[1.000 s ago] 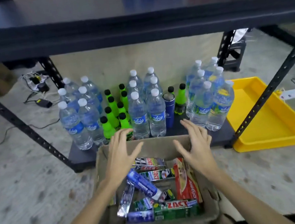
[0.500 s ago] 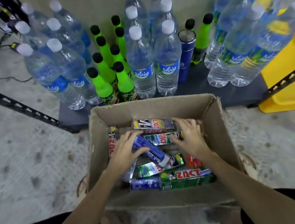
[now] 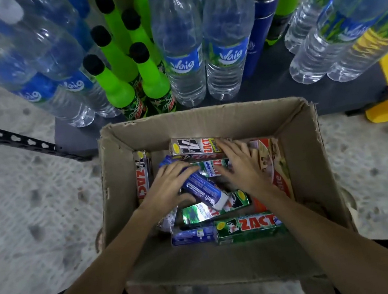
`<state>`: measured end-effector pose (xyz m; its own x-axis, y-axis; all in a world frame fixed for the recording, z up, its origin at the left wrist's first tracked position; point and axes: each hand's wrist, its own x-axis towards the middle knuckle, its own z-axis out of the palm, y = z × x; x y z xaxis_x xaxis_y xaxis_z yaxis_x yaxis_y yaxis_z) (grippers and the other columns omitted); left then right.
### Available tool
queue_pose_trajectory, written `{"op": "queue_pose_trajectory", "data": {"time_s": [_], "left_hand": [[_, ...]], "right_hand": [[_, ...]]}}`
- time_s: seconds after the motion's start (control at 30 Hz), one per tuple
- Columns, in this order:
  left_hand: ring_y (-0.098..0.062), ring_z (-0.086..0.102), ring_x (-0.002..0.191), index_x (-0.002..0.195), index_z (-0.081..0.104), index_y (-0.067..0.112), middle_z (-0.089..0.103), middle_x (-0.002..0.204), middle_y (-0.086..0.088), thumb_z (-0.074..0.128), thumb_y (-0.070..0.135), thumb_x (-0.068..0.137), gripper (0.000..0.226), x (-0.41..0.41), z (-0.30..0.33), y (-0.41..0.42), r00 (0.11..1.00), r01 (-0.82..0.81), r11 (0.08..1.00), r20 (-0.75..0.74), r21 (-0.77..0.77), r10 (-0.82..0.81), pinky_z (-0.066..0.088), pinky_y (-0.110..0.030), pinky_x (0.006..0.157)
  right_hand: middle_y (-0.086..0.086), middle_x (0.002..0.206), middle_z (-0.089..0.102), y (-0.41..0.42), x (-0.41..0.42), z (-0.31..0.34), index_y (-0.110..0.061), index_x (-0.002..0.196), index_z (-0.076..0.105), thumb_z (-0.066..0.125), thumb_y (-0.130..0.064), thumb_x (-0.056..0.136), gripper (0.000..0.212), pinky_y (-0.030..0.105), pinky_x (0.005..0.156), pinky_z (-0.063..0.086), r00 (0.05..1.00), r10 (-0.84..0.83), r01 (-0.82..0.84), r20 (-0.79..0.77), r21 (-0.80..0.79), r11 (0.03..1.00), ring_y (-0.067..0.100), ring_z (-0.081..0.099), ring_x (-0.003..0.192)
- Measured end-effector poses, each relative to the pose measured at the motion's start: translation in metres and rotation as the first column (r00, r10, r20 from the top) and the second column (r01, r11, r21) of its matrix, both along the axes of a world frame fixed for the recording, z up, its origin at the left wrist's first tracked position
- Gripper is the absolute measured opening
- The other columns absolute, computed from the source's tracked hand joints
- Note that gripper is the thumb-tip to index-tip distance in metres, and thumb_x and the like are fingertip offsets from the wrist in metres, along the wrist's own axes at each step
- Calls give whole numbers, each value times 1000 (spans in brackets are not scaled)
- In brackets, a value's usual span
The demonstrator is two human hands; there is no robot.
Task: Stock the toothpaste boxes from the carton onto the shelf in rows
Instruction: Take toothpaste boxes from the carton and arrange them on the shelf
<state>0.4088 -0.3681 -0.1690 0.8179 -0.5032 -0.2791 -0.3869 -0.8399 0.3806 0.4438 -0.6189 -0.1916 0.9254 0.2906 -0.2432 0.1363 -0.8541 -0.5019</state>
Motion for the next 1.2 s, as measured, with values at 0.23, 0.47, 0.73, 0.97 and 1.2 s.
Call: {"op": "queue_pose_trajectory", "data": {"time_s": [0.23, 0.47, 0.73, 0.97, 1.2], "left_hand": [[-23, 44, 128, 136, 58, 25, 54, 133, -1, 78, 42, 80, 62, 18, 0, 0, 991, 116, 991, 56, 61, -120, 33, -45, 111], [-20, 47, 120, 130, 63, 21, 56, 125, -2, 72, 49, 83, 55, -10, 8, 14, 983, 123, 992, 134, 0, -122, 38, -37, 104], [-16, 46, 114, 134, 57, 25, 48, 124, 2, 72, 48, 85, 57, -49, 18, 27, 995, -103, 994, 15, -20, 103, 43, -35, 98], [-22, 45, 126, 137, 49, 30, 40, 136, 3, 73, 51, 83, 62, -63, 7, 17, 970, -240, 970, -34, 45, 241, 45, -44, 106], [-21, 40, 131, 146, 46, 27, 46, 140, 2, 77, 47, 81, 75, -56, 8, 20, 973, -223, 973, -52, 64, 227, 29, -43, 117]], "right_hand": [[2, 126, 50, 3, 18, -5, -31, 151, 40, 59, -46, 96, 60, 41, 96, 32, 995, 30, -24, 95, -67, 997, 22, 37, 118], [5, 109, 52, 11, 29, -4, -30, 145, 51, 67, -51, 90, 61, 40, 90, 35, 975, 137, -112, 175, -144, 983, 25, 44, 105], [2, 129, 54, 19, 24, -3, -33, 139, 51, 70, -59, 83, 65, 43, 100, 35, 979, 116, -73, 168, -242, 968, 25, 45, 120], [11, 143, 51, 14, 0, -5, -22, 144, 45, 58, -60, 90, 67, 48, 106, 36, 986, -28, 76, 167, -291, 954, 32, 40, 134], [14, 138, 60, 17, 2, -6, -16, 140, 42, 63, -63, 86, 75, 49, 103, 28, 976, -206, 218, 75, -225, 950, 36, 36, 138]]}}
